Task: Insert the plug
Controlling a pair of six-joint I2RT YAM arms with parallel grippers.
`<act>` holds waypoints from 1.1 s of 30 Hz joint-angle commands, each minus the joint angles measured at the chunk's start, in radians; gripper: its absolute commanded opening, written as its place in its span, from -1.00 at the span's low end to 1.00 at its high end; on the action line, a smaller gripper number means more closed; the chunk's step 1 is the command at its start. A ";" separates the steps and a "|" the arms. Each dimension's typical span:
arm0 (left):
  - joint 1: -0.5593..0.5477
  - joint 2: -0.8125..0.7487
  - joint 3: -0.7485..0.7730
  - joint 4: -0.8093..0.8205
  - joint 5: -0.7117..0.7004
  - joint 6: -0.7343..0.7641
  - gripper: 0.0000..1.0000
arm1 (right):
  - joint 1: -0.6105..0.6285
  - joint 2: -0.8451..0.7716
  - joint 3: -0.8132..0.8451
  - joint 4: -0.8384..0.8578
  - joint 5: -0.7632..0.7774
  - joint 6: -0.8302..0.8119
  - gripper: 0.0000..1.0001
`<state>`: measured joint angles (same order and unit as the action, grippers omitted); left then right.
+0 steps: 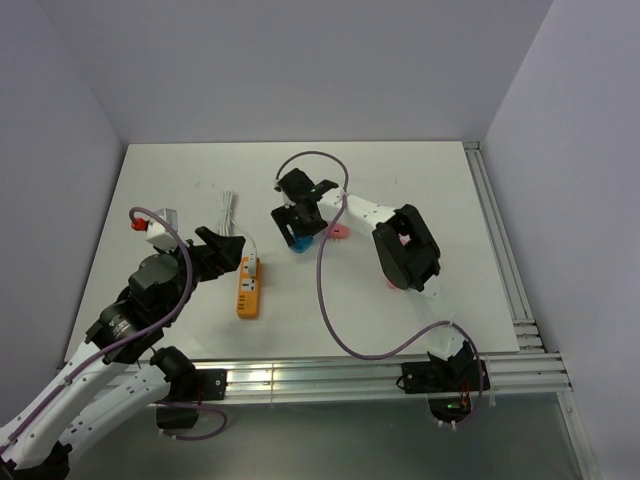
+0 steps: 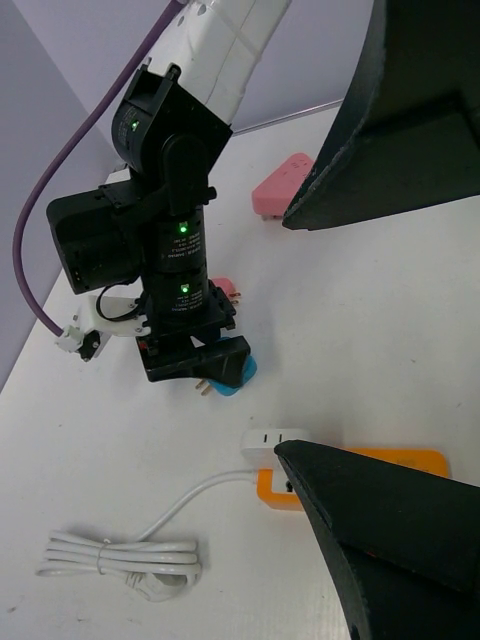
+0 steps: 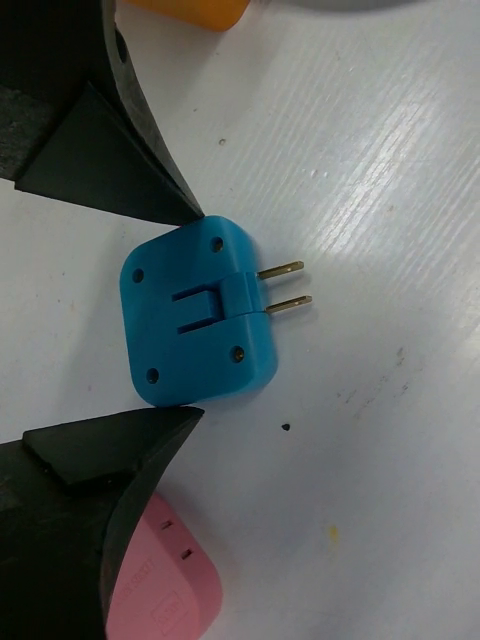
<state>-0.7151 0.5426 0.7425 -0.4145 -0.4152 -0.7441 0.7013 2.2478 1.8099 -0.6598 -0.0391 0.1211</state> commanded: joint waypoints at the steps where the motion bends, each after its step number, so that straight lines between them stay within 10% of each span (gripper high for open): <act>1: -0.001 -0.004 0.001 0.037 0.015 0.025 0.83 | 0.001 0.033 0.052 -0.006 0.005 0.005 0.52; 33: -0.003 -0.024 -0.017 -0.012 0.093 -0.073 0.82 | 0.001 -0.014 -0.072 0.058 0.004 0.018 0.52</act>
<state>-0.7151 0.5171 0.7353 -0.4316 -0.3477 -0.7937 0.7025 2.2513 1.7748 -0.6098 0.0029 0.1322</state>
